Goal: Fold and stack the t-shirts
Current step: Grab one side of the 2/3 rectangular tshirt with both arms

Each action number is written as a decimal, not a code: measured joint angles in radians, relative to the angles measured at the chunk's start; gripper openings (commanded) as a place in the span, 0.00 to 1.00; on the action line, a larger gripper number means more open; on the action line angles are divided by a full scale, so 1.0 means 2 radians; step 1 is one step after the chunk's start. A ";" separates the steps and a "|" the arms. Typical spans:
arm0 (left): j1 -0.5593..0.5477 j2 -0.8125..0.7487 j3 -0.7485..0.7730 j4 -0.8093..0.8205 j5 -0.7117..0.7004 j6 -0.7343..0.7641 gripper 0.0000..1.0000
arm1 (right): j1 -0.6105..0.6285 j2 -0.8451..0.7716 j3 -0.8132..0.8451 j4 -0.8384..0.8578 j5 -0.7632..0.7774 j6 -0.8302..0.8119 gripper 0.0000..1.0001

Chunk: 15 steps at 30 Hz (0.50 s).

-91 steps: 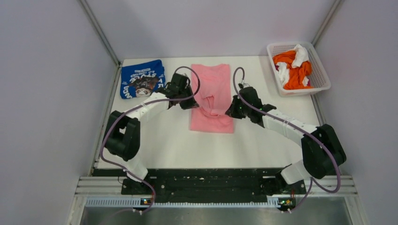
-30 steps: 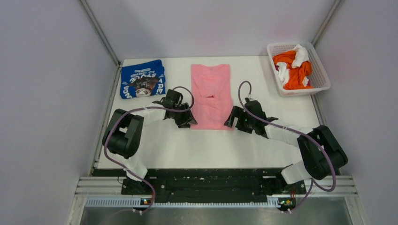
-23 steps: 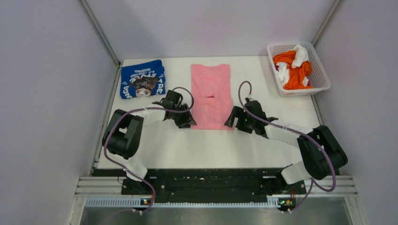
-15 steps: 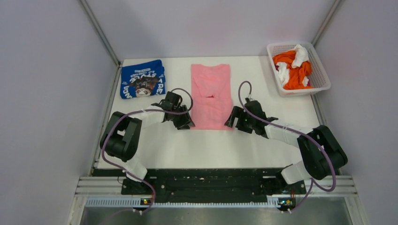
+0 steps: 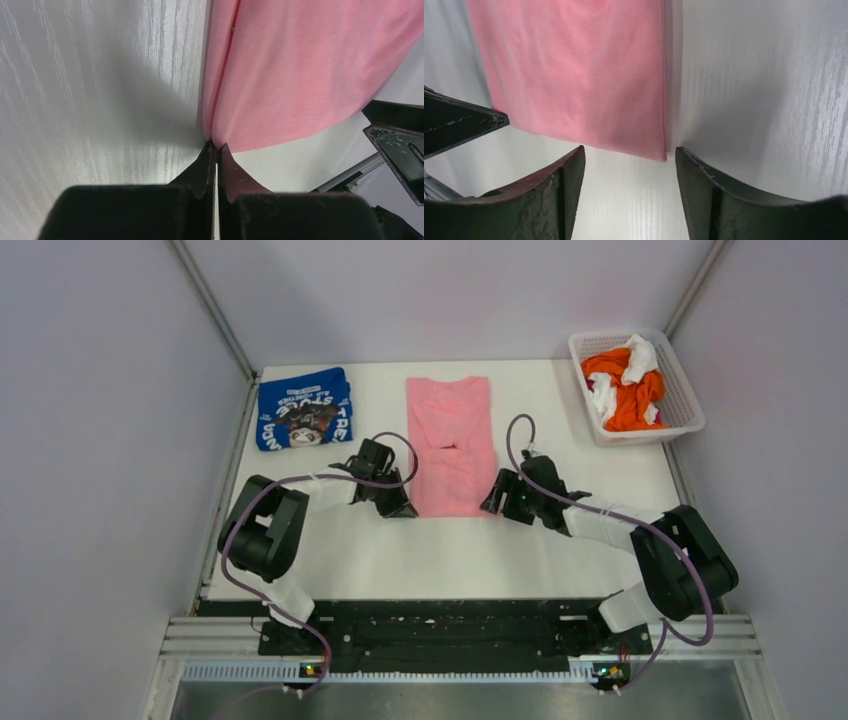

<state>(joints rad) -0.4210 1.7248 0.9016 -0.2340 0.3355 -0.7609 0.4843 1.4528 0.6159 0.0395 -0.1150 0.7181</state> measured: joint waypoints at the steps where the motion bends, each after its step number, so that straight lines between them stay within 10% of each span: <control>1: -0.001 0.001 0.001 0.001 0.000 0.000 0.00 | 0.000 0.002 0.000 0.003 0.000 0.000 0.58; 15: -0.001 -0.007 -0.022 0.038 0.009 -0.002 0.00 | 0.002 0.037 -0.001 0.033 0.016 0.000 0.00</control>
<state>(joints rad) -0.4232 1.7111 0.8581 -0.1574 0.3542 -0.7647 0.4892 1.5269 0.6147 0.1047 -0.0837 0.7177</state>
